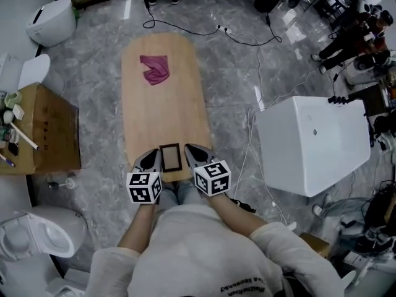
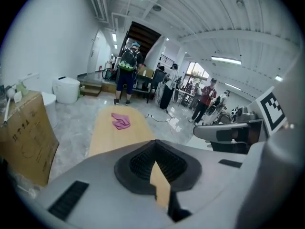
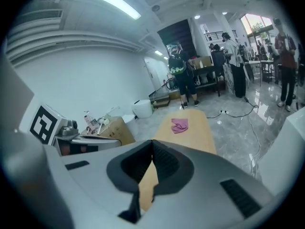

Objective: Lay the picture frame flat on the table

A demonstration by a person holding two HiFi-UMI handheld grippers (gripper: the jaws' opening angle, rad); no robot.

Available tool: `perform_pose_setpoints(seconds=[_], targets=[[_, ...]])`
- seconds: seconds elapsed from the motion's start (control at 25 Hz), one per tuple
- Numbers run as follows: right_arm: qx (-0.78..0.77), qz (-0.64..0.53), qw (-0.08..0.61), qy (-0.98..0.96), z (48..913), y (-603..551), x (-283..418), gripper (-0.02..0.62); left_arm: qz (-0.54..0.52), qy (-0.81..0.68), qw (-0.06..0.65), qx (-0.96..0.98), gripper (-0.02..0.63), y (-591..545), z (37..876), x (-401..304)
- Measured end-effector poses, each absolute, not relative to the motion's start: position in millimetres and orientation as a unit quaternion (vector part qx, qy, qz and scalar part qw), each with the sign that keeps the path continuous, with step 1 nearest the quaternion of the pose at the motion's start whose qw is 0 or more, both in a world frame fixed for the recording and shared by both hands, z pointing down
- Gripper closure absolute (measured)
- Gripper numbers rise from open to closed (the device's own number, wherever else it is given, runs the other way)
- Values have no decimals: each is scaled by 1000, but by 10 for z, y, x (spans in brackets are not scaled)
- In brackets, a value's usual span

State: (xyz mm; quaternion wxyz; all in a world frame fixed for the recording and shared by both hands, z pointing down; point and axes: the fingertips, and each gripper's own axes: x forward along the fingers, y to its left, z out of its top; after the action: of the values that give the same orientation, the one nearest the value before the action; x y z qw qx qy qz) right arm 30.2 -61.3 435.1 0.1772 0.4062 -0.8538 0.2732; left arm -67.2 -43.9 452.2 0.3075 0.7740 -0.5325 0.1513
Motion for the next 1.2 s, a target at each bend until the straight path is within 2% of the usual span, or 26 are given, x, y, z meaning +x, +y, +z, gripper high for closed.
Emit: perform_pose_setpoints(seconds=[0.48,0.72,1.2], targets=[[435,146,68,-886,3096,-569,343,584,81,-579,160,795,598,-421,3233,-715],[435,89,40,-895,2671,-522,404,584,58,-591,82,800,598,-375,2700,-697],[418,26,11,-908,2092,-457,357,584,23,-588,34,808,597,-285,2061,-639]])
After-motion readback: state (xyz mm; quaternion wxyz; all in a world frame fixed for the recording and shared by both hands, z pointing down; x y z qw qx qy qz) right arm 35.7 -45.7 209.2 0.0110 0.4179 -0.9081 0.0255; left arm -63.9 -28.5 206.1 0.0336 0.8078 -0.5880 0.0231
